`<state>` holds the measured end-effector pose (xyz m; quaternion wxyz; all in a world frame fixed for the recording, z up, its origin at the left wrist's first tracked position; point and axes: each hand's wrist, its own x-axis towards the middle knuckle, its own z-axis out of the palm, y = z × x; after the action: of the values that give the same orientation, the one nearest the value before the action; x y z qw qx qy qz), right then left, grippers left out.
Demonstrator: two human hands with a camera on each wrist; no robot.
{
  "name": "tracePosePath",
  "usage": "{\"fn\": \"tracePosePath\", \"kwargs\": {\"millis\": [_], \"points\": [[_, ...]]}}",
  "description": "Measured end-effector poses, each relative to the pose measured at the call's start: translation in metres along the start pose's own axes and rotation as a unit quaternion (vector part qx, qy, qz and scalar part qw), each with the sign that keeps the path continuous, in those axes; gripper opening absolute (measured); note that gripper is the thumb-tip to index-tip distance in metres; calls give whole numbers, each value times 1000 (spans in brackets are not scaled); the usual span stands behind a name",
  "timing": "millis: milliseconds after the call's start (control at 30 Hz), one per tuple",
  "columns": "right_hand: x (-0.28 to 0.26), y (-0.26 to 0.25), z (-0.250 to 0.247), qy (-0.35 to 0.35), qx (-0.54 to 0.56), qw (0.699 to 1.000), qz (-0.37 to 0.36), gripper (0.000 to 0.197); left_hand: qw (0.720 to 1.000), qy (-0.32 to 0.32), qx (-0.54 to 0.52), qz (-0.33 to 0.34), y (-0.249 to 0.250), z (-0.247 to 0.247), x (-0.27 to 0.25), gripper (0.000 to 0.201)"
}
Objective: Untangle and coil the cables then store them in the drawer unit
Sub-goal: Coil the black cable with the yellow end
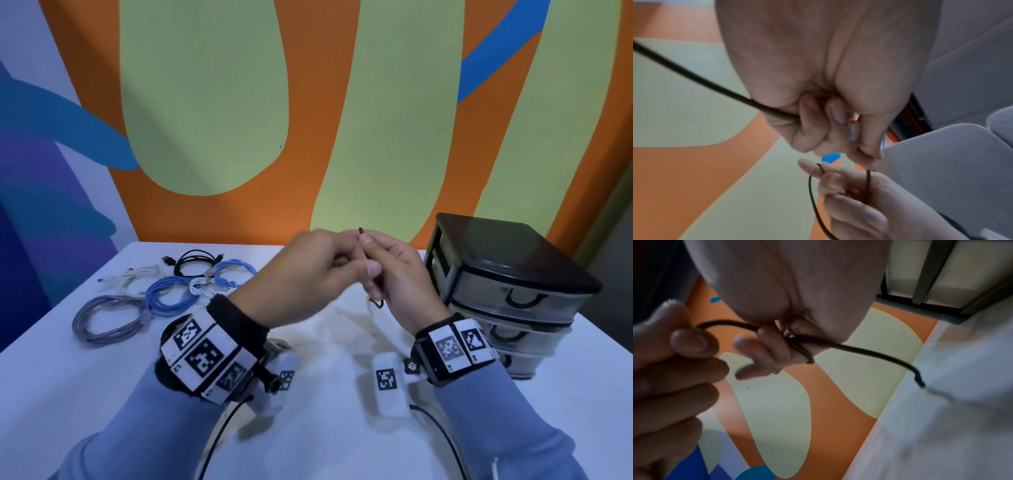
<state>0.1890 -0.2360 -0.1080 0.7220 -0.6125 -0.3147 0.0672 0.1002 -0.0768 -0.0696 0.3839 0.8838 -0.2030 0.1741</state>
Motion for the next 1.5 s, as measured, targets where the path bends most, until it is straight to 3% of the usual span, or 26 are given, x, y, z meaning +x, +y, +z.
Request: {"fn": "tracePosePath", "kwargs": {"millis": [167,333,433,600,800,867,967,1067,1167,1300,1400,1500], "points": [[-2,-9,1,-62,71,994,48,37,984,159,-79,-11,-15,-16,3,25],[-9,-18,-1,-116,192,970,92,34,959,260,-105,-38,-26,-16,4,29],[-9,-20,-2,-105,244,962,58,37,973,215,-38,-68,-28,-4,5,34],[-3,-18,-1,-18,290,957,14,41,994,9,79,-75,-19,24,3,41],[3,-12,-8,110,195,974,-24,33,984,-96,153,-5,-2,40,-5,39],[3,-9,-5,116,121,986,-23,32,989,-84,125,11,4,37,-5,39],[1,-7,-2,100,8,995,-13,27,999,-15,32,11,6,21,-5,32],[-1,-8,0,41,-38,998,3,27,998,53,-31,-7,-2,0,-4,21],[-4,-12,3,-45,-18,999,24,37,991,108,-70,-25,-13,-13,-4,17],[-5,-16,-1,-92,21,993,70,37,977,148,-136,-75,-21,-21,-3,20],[-7,-21,-3,-107,137,976,129,32,976,156,-135,-69,-21,-28,-5,24],[-9,-26,-9,-116,253,950,140,33,979,148,-130,-58,-25,-29,-5,20]]}}
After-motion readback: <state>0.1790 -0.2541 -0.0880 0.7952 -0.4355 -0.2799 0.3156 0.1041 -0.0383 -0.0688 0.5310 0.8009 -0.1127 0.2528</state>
